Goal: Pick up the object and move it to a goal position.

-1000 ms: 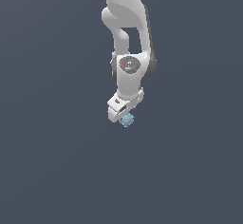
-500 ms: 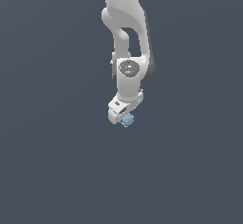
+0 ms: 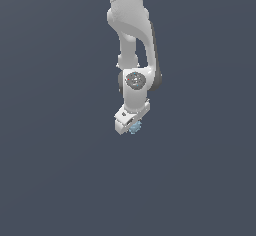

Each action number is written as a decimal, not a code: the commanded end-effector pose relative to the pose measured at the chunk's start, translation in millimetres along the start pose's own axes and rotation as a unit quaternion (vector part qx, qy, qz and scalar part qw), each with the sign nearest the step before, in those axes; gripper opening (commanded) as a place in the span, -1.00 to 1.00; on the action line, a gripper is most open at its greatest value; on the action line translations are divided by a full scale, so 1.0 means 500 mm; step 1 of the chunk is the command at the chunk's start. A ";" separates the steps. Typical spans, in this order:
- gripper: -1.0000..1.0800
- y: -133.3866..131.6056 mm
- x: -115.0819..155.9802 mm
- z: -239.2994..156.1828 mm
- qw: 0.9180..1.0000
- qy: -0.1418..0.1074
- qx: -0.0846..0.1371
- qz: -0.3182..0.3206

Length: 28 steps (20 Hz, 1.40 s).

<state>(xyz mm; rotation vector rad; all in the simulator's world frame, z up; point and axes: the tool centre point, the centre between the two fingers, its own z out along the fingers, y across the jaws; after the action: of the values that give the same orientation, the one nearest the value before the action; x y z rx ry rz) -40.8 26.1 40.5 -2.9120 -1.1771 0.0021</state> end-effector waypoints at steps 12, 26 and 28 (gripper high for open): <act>-1.00 0.002 0.001 0.000 1.000 0.001 -0.001 0.000; -1.00 0.063 0.060 -0.065 1.000 0.001 0.000 0.000; -1.00 0.079 0.076 -0.081 1.000 0.001 0.000 0.000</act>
<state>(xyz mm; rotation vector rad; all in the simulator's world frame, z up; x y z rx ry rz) 5.6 24.3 74.5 -2.9125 -1.1765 -0.0007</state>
